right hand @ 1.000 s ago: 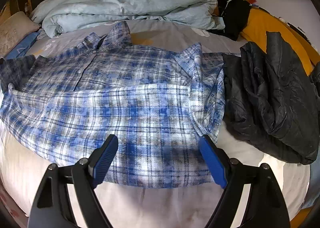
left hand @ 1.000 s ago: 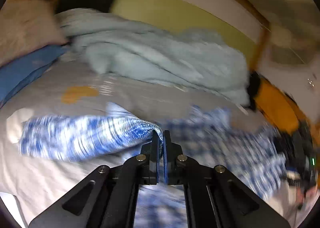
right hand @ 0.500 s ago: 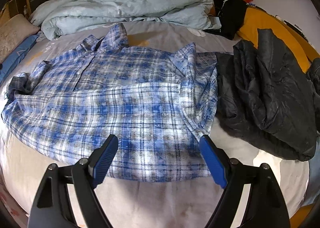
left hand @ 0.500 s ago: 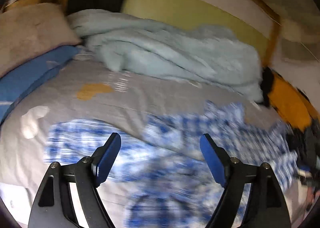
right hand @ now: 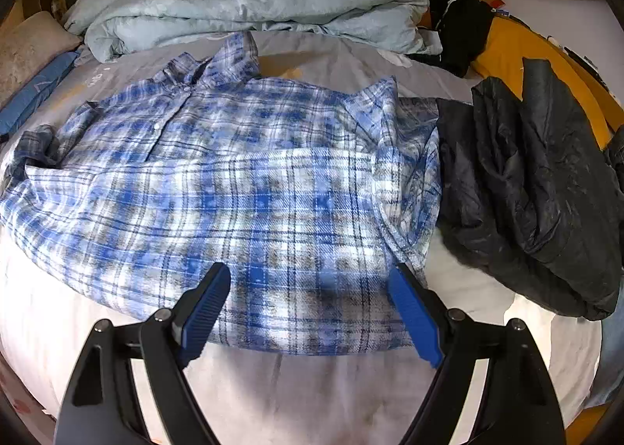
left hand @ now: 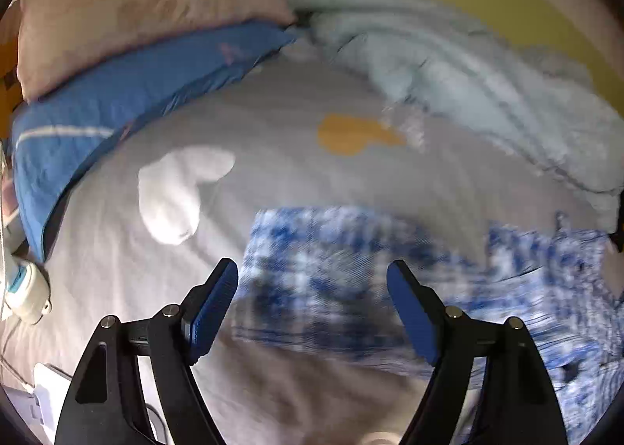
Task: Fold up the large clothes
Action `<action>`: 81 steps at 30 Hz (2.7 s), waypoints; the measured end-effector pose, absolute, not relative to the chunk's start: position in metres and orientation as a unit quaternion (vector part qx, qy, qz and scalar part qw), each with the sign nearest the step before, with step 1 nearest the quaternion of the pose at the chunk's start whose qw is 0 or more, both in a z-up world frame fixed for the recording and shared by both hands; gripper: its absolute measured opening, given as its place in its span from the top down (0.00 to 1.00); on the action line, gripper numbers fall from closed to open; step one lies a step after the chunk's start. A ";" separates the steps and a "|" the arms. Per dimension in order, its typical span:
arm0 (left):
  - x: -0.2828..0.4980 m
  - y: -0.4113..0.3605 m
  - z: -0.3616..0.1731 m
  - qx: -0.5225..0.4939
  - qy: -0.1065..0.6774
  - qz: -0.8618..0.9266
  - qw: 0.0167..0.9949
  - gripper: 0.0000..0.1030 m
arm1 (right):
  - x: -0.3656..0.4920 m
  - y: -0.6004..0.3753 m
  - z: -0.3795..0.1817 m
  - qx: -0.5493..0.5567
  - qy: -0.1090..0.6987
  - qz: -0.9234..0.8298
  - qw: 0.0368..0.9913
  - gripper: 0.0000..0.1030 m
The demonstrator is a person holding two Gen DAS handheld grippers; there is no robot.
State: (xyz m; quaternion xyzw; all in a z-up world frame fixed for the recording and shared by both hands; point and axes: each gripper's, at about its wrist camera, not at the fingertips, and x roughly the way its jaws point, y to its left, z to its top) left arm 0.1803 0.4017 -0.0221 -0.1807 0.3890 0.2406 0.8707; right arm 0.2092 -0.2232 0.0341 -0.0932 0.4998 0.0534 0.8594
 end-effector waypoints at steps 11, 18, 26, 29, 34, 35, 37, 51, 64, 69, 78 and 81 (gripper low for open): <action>0.200 0.390 -0.060 -0.146 0.447 0.206 0.858 0.94 | 0.210 -0.220 0.031 -0.097 0.502 0.054 0.858 0.21; 0.176 0.313 0.045 -0.169 0.294 0.104 0.935 0.94 | 0.210 -0.221 0.034 -0.089 0.501 0.050 0.860 0.21; 0.187 0.161 0.150 -0.164 0.222 -0.059 0.959 0.94 | 0.224 -0.235 0.023 -0.075 0.513 0.009 0.855 0.21; 0.208 0.104 0.165 -0.158 0.215 -0.114 0.957 0.94 | 0.223 -0.234 0.021 -0.076 0.518 0.018 0.852 0.21; 0.249 0.023 0.139 -0.147 0.255 -0.164 0.942 0.94 | 0.213 -0.227 0.036 -0.115 0.483 0.008 0.868 0.21; 0.257 0.013 0.126 -0.156 0.271 -0.180 0.933 0.94 | 0.212 -0.227 0.039 -0.111 0.483 0.015 0.868 0.21; 0.264 -0.002 0.109 -0.161 0.294 -0.205 0.919 0.93 | 0.209 -0.231 0.047 -0.092 0.483 0.040 0.870 0.21; 0.210 0.011 0.042 -0.098 0.371 -0.168 0.908 0.40 | 0.212 -0.247 0.059 -0.053 0.472 0.018 0.880 0.21; 0.167 0.156 0.034 -0.107 0.354 -0.007 0.929 0.36 | 0.232 -0.204 0.013 -0.002 0.504 0.138 0.853 0.41; 0.178 0.192 0.031 -0.131 0.357 0.044 0.924 0.36 | 0.244 -0.186 -0.005 -0.002 0.513 0.149 0.845 0.96; 0.194 0.218 0.013 -0.153 0.385 0.064 0.908 0.36 | 0.271 -0.127 0.163 -0.098 0.302 0.160 0.935 0.98; 0.196 0.220 0.005 -0.155 0.393 0.072 0.904 0.36 | 0.247 -0.133 0.231 -0.066 0.189 0.175 0.964 0.98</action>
